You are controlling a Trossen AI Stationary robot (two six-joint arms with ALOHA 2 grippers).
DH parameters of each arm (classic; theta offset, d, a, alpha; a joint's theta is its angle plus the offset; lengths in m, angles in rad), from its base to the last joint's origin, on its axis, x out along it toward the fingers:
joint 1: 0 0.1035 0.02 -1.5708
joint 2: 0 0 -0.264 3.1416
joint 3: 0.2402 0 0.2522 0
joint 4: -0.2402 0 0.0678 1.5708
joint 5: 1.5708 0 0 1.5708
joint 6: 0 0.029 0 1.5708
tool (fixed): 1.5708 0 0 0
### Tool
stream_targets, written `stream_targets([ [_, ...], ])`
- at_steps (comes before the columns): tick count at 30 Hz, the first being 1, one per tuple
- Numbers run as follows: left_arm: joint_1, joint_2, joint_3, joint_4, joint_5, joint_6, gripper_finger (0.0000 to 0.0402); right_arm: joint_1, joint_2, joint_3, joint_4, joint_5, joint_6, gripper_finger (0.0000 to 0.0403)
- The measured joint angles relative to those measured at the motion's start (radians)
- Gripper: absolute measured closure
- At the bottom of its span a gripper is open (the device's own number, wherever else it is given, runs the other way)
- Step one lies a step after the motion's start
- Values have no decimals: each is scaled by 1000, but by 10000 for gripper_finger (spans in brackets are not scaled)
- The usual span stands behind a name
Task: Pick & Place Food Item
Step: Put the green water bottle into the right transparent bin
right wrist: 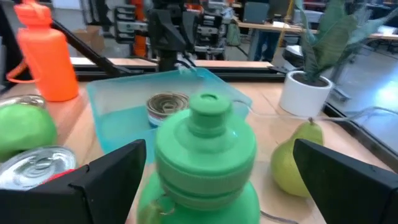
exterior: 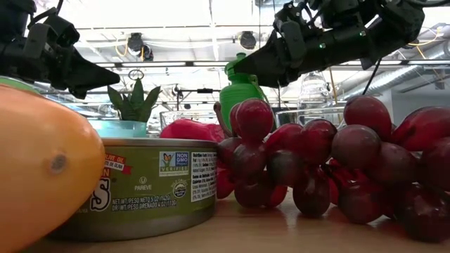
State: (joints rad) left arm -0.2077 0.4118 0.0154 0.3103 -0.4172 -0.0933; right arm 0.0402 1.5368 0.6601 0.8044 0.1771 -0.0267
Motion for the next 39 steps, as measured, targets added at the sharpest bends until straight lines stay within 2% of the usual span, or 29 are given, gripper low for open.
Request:
stream_targets([
  [9,0,0,0,0,-1,-2,352,-2,0,0,7,-23,4,9],
  [12,0,0,0,0,-1,-2,352,-9,0,0,6,-24,22,21],
  [26,0,0,0,0,-1,1,352,-17,0,0,5,-26,15,199],
  [33,0,0,0,0,-1,6,352,-9,-63,0,-4,-73,-7,196],
  [36,0,0,0,0,-1,7,352,4,-146,0,-51,-107,-32,174],
  [39,0,0,0,-1,-1,7,352,8,-263,0,-126,-161,-56,169],
])
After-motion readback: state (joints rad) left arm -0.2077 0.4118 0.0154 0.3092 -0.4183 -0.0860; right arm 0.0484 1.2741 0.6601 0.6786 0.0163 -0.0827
